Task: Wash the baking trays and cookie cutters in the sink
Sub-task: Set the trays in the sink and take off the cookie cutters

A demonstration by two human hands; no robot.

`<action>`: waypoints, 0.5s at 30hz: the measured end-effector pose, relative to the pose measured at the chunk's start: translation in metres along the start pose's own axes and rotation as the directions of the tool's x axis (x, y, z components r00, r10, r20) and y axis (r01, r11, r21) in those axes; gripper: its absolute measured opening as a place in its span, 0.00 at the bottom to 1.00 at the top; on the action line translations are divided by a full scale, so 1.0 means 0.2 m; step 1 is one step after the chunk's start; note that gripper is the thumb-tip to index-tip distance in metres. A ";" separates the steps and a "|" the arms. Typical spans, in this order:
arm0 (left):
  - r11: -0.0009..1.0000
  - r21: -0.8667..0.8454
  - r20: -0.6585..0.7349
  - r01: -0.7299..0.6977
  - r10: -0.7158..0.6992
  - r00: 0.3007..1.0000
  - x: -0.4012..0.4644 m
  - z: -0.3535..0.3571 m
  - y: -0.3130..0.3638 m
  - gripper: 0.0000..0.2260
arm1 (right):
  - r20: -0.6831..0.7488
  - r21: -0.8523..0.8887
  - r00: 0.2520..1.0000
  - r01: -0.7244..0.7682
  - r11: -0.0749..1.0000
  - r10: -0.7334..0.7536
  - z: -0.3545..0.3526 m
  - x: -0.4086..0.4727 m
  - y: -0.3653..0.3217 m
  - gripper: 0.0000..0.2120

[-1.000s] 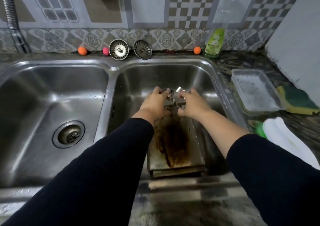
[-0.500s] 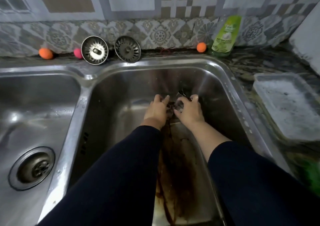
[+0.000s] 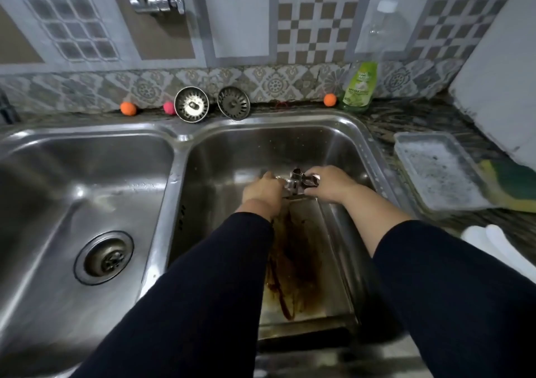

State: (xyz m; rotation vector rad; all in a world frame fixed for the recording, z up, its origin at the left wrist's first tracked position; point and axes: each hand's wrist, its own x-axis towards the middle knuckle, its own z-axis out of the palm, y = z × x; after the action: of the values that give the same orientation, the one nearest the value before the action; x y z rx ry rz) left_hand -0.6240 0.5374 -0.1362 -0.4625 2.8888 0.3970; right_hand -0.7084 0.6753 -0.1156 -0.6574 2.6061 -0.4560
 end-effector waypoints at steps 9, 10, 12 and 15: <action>0.986 -0.054 0.187 0.157 -0.144 0.972 -0.53 0.12 -0.06 0.17 | 0.096 -0.044 0.989 -0.113 0.993 0.117 0.22 -0.52 0.05 0.28; 0.979 -0.071 0.212 0.193 -0.174 0.962 -0.58 0.15 -0.06 0.18 | 0.077 -0.037 0.987 -0.136 0.990 0.138 0.25 -0.57 0.06 0.27; 0.962 -0.098 0.281 0.256 -0.220 0.934 -0.63 0.20 -0.08 0.18 | 0.055 -0.014 0.984 -0.170 0.985 0.171 0.31 -0.62 0.07 0.24; 0.924 -0.223 0.338 0.310 -0.225 0.914 -0.68 0.24 -0.08 0.16 | 0.012 0.019 0.974 -0.225 0.974 0.225 0.33 -0.64 0.07 0.20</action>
State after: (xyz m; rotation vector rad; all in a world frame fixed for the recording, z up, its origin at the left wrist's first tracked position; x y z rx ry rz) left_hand -0.4857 0.5753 -0.1548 -0.7604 2.4338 0.7516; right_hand -0.5801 0.7379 -0.1392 -0.3497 2.6221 -0.4062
